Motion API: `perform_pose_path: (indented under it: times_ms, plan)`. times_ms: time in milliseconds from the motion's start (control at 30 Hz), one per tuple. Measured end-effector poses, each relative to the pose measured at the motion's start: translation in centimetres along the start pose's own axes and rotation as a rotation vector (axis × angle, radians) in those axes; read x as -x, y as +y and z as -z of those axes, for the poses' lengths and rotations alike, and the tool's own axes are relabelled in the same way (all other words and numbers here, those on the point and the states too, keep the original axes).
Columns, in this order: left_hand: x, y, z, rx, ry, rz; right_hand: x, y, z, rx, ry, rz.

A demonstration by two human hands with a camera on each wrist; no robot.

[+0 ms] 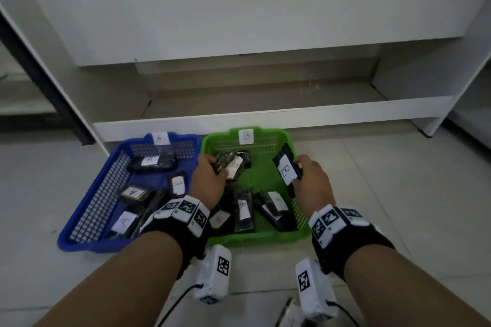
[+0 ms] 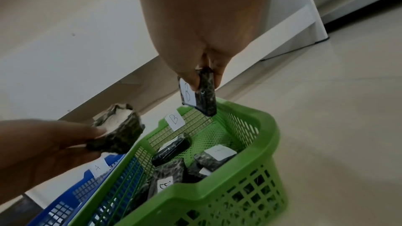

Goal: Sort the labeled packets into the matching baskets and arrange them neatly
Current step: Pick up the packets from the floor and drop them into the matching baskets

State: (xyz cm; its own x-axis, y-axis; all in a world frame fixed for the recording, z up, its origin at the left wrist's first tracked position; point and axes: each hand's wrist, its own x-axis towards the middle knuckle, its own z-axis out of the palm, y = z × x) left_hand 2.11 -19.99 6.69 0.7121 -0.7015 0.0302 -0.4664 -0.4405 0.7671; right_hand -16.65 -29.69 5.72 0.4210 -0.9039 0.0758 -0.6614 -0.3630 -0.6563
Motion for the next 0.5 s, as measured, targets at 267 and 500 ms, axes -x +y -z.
perform_pose_path:
  times_ms: [267,500]
  plan:
    - [-5.6,-0.3,-4.3,-0.358,-0.022,-0.007,-3.1,0.4,-4.1,-0.133,-0.041,-0.075]
    - [-6.6,-1.1,-6.5,-0.456,-0.147,0.009,-3.0,1.2,-6.6,-0.097,-0.187,-0.08]
